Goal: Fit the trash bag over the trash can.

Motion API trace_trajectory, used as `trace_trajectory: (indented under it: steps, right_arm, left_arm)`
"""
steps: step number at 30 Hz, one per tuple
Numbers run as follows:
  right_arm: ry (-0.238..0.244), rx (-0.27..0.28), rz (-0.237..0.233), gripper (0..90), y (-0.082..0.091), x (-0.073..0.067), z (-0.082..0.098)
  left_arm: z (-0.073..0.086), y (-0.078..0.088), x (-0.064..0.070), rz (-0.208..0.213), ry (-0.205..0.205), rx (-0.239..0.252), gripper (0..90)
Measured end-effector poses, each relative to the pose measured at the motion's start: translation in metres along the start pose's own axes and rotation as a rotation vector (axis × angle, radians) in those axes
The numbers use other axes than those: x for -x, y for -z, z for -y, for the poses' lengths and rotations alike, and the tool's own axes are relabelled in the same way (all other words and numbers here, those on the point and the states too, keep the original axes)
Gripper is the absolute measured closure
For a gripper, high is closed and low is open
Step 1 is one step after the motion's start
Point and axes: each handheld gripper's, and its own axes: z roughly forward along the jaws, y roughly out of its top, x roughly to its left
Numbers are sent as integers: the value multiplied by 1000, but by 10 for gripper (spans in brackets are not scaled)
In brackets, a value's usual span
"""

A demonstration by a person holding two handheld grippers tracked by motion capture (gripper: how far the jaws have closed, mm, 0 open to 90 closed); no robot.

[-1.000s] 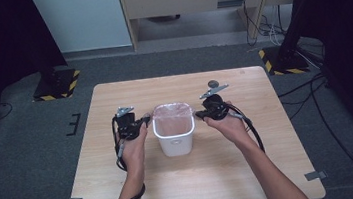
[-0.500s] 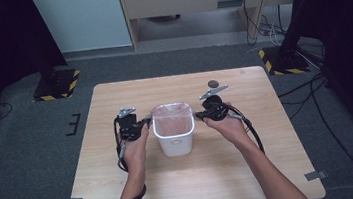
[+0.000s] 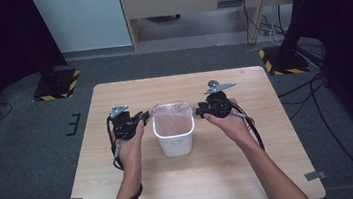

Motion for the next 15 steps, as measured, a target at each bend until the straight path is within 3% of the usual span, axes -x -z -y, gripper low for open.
trace_trajectory:
  steps: [5,15]
  right_arm:
    - [-12,48,25,596,8,3,-4]
    - [-11,100,18,606,24,0,-14]
  left_arm:
    - [-1,3,-2,0,0,9,670]
    - [-13,11,0,21,-34,66,589]
